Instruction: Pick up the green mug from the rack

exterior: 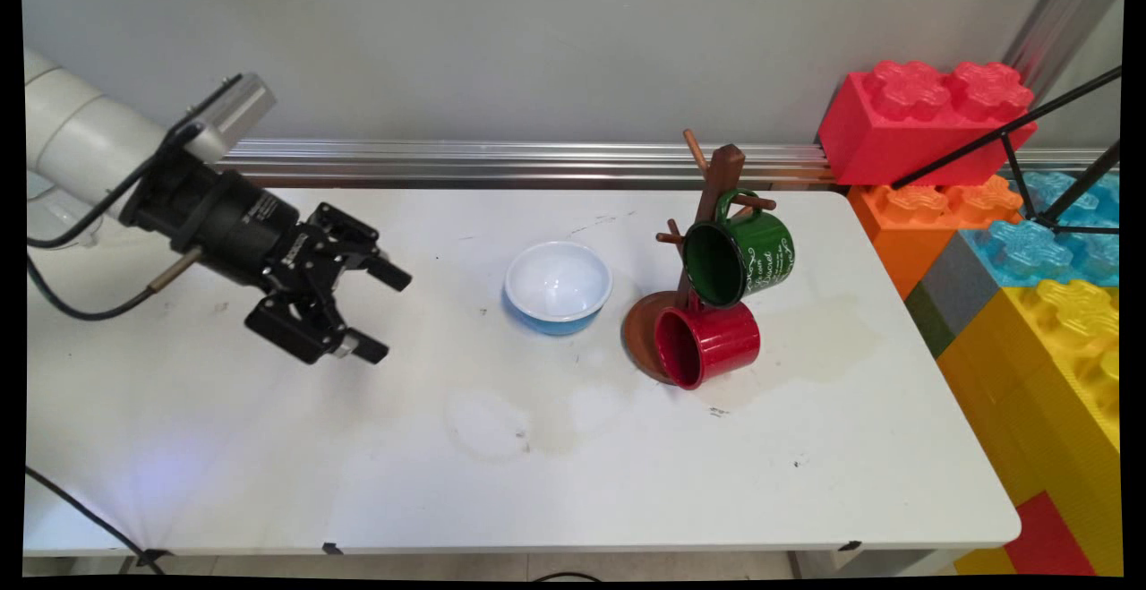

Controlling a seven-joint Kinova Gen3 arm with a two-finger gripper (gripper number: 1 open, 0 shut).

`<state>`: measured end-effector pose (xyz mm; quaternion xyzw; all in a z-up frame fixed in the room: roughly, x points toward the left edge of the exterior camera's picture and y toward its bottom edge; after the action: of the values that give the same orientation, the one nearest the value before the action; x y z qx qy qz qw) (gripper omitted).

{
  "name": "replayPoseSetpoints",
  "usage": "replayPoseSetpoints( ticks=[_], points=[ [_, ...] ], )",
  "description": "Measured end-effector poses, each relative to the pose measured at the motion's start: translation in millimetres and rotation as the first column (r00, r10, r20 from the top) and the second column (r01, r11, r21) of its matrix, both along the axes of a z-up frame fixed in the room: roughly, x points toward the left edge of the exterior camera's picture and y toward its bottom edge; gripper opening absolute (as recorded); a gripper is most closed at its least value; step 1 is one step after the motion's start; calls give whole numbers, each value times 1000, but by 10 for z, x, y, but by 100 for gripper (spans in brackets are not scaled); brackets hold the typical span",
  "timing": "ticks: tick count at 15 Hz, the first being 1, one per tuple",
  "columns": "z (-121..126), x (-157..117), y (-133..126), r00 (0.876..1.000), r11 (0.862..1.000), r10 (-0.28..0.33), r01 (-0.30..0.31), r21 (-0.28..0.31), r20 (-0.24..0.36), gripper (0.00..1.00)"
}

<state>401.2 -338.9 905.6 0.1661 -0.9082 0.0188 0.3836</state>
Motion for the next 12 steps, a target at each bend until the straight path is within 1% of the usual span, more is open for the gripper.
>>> replayPoseSetpoints(
  ticks=[3,6,10,12],
  points=[
    [14,-65,-43,999,1000,3,-3,-9,-50,100],
    [13,-138,-66,998,1000,6,-7,-13,-70,100],
    [57,-360,-70,997,999,48,-48,2,-63,100],
    [123,-547,-54,994,996,90,-89,16,-57,100]
  ],
)
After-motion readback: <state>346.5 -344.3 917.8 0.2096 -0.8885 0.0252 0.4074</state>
